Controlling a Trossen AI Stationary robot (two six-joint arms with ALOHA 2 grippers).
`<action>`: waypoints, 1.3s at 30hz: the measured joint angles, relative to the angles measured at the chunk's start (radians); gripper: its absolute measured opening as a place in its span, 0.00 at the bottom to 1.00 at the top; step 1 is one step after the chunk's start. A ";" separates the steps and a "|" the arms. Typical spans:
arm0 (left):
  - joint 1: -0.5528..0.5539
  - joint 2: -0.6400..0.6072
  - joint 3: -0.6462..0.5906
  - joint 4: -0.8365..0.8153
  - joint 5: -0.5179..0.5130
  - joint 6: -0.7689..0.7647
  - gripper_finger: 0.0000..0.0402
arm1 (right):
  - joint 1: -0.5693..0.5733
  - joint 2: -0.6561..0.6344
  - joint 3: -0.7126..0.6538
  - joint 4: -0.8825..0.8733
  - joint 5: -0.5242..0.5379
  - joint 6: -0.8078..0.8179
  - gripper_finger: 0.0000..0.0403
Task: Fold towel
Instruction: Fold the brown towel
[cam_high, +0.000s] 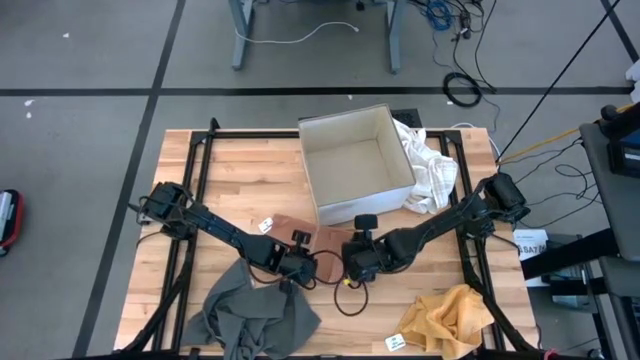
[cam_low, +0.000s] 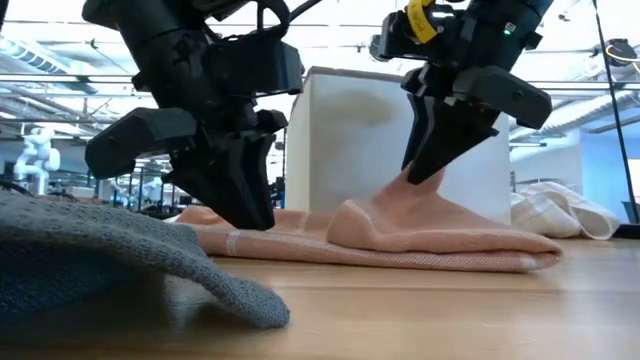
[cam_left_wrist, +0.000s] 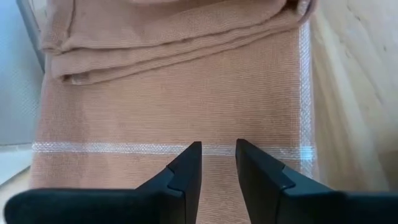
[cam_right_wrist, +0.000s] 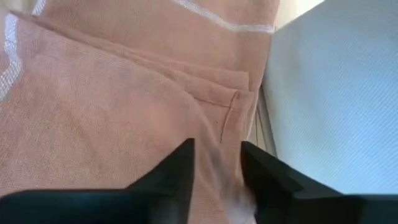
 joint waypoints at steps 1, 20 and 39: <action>-0.001 0.000 0.000 0.001 0.000 0.001 0.26 | 0.001 0.000 0.000 -0.002 0.001 -0.004 0.35; 0.002 0.000 0.000 0.012 0.015 0.002 0.26 | 0.122 -0.002 0.044 -0.217 0.177 0.109 0.38; -0.004 0.000 0.000 0.055 0.067 0.001 0.26 | 0.054 -0.003 -0.097 0.175 0.079 0.041 0.35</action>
